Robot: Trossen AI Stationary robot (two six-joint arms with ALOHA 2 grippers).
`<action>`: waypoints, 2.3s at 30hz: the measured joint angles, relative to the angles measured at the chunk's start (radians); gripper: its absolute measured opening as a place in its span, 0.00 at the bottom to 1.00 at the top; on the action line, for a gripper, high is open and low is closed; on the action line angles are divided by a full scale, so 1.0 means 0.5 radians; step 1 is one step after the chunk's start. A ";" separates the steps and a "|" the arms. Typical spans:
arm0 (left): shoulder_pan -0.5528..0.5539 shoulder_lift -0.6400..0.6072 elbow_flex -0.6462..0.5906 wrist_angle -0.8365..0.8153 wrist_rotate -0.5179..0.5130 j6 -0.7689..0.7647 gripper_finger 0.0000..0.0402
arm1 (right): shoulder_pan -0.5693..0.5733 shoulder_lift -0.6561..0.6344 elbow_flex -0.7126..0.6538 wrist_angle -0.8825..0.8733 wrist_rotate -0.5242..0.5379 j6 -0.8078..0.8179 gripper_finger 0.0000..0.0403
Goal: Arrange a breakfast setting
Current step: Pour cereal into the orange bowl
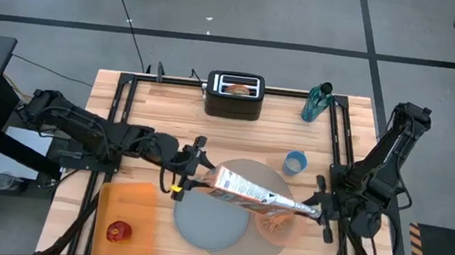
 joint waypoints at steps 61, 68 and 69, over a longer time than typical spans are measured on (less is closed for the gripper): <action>0.038 -0.001 0.000 -0.026 0.010 -0.054 0.52 | -0.042 0.084 0.148 -0.083 0.096 0.001 0.19; 0.038 0.000 0.000 -0.025 0.015 -0.041 0.52 | -0.056 0.101 0.149 -0.073 0.127 -0.060 0.03; 0.038 0.000 -0.001 -0.025 0.019 -0.042 0.52 | -0.054 0.111 0.149 -0.051 0.122 -0.106 0.03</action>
